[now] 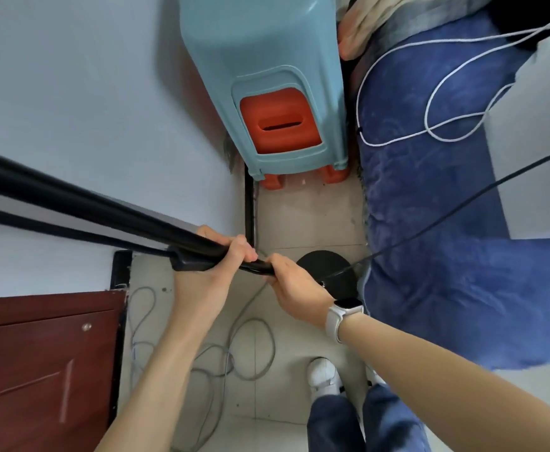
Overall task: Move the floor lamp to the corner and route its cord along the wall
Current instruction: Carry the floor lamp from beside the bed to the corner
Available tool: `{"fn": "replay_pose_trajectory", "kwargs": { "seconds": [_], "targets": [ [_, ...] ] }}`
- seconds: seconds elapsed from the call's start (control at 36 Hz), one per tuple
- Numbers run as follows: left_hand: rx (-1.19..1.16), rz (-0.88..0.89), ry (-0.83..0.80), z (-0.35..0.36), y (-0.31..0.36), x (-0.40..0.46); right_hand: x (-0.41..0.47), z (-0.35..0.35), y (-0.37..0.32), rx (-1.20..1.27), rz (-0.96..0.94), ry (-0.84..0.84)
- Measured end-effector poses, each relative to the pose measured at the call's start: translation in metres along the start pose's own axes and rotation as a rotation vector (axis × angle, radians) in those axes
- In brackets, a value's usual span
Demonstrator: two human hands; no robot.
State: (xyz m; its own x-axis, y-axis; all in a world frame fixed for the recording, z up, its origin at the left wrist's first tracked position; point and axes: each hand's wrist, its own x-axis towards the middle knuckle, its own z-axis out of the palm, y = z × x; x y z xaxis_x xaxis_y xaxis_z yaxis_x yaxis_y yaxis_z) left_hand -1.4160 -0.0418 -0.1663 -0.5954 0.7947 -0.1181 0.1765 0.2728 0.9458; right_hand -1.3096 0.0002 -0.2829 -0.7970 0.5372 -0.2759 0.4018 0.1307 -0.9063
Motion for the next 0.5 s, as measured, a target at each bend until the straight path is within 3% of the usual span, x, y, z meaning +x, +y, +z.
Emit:
{"fn": "replay_pose_trajectory", "kwargs": {
  "seconds": [0.31, 0.5],
  "targets": [
    [-0.021, 0.062, -0.071, -0.053, 0.088, -0.047, -0.073, 0.018, -0.096, 0.14, -0.077, 0.098],
    [-0.005, 0.097, -0.142, -0.061, 0.156, -0.07, -0.119, 0.016, -0.155, 0.275, -0.01, 0.266]
  ]
}}
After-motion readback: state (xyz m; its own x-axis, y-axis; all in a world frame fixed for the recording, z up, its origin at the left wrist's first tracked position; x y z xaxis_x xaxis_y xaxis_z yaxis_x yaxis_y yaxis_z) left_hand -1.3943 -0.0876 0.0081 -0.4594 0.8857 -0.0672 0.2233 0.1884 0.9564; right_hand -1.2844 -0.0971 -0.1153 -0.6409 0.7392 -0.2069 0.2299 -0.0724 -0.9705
